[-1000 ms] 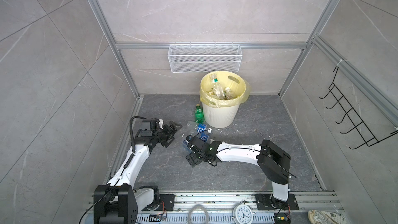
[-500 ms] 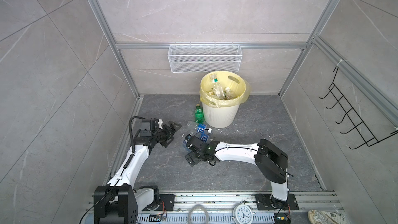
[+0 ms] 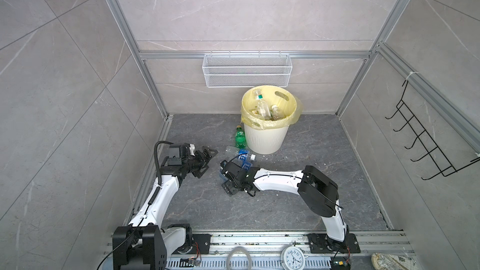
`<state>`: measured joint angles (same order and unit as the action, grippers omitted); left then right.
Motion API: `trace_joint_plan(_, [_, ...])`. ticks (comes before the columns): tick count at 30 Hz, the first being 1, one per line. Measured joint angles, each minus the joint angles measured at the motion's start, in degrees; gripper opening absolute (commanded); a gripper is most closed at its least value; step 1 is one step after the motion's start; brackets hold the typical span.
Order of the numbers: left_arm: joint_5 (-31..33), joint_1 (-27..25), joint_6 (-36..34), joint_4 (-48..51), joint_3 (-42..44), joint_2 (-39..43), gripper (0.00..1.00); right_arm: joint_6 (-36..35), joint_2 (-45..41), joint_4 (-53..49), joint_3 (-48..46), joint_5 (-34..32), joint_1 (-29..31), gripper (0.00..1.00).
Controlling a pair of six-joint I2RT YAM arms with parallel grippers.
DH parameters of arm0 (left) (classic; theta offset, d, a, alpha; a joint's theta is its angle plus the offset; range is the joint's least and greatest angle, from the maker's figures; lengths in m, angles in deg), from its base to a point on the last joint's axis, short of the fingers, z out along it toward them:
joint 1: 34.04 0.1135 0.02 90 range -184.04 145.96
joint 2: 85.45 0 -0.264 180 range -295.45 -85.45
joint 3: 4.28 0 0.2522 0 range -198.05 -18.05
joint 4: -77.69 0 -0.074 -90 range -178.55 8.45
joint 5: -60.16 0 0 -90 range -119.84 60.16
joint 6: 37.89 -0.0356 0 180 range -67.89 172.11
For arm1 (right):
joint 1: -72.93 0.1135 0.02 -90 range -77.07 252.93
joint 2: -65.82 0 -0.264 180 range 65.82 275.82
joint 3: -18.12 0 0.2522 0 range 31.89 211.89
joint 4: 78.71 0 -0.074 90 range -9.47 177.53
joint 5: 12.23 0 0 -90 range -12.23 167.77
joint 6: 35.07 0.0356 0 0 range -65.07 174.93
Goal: Throw the plastic bottles in the bin
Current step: 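Close the right gripper around the soda water bottle's body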
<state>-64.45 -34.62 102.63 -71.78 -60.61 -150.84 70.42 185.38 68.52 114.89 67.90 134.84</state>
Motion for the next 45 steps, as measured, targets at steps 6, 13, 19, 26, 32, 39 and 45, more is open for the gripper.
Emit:
trace_joint_plan(6, [0.0, 0.8, -0.3, 1.1, 0.1, 0.4, 1.00, 0.0, 1.4, 0.0, 0.6, -0.2, 0.0, 0.67])
trace_joint_plan(13, [0.0, 2.0, -0.8, 1.7, 0.1, 0.7, 1.00, -0.2, 1.6, 0.0, 1.2, -0.2, 0.0, 0.61])
trace_joint_plan(19, [0.0, 3.0, -1.1, 2.3, 0.1, 2.2, 1.00, -0.7, 1.6, -0.5, 2.7, -0.2, -0.2, 0.60])
trace_joint_plan(26, [-0.4, 4.9, -1.5, 3.7, 0.1, 3.1, 1.00, -0.7, 1.6, -0.9, 3.8, -0.2, -0.9, 0.58])
trace_joint_plan(32, [-0.5, 5.9, -1.5, 4.3, 0.0, 3.7, 1.00, -0.7, 1.6, -2.3, 4.7, -0.2, -1.4, 0.56])
trace_joint_plan(39, [-0.7, 6.8, -1.5, 4.4, -3.6, 3.8, 1.00, -1.8, 1.5, -5.2, 9.3, -1.0, -1.7, 0.56])
trace_joint_plan(45, [-0.7, 6.8, -1.8, 4.1, -8.8, 4.6, 1.00, -2.9, -0.6, -7.4, 13.2, -2.2, -2.4, 0.55])
